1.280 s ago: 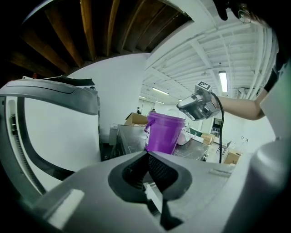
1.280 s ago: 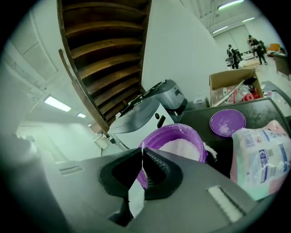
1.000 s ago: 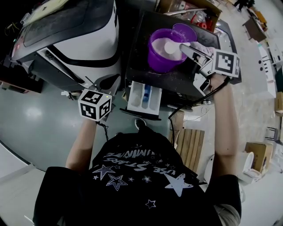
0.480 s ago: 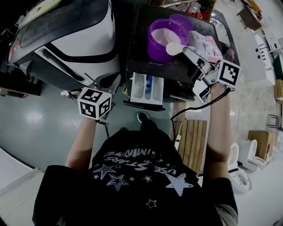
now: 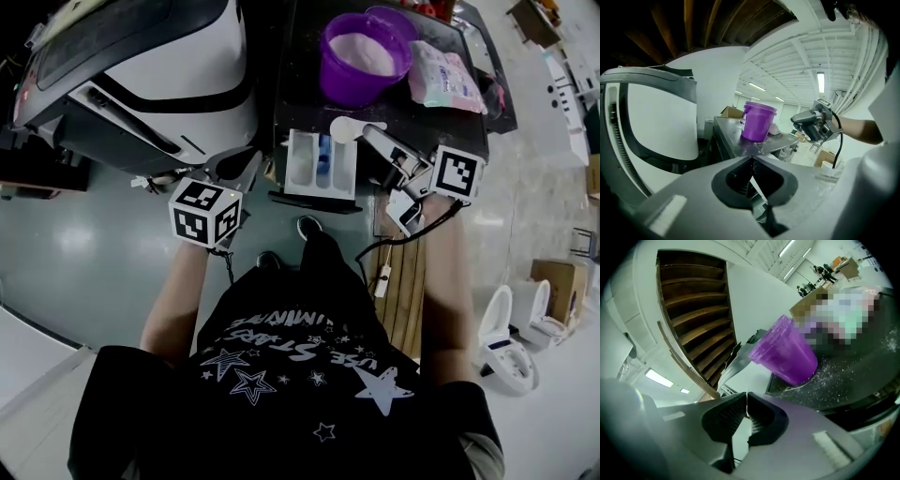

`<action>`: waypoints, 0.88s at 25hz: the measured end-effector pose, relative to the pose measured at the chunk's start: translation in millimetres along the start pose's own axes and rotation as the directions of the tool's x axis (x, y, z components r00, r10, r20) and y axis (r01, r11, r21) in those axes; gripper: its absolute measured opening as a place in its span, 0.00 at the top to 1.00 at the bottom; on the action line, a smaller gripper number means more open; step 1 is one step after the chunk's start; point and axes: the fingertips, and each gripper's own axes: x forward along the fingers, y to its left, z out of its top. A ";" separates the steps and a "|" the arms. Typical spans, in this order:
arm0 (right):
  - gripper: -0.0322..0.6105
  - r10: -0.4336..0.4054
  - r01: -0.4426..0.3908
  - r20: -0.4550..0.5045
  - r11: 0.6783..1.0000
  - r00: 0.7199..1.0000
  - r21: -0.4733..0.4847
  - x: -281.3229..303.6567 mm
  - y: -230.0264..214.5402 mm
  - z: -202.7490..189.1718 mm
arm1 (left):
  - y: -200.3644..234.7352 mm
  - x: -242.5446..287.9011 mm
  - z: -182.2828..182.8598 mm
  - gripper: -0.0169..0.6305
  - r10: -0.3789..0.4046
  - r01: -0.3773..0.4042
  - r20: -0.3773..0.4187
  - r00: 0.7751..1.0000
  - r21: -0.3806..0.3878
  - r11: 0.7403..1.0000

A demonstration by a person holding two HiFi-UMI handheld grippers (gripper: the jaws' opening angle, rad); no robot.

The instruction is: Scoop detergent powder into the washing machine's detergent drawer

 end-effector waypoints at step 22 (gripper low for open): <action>0.90 -0.267 0.101 -0.184 0.783 0.946 -0.613 54.5 -43.9 -88.2 | -5.6 -21.8 -38.8 0.97 0.019 -0.020 -0.035 0.999 -0.032 0.999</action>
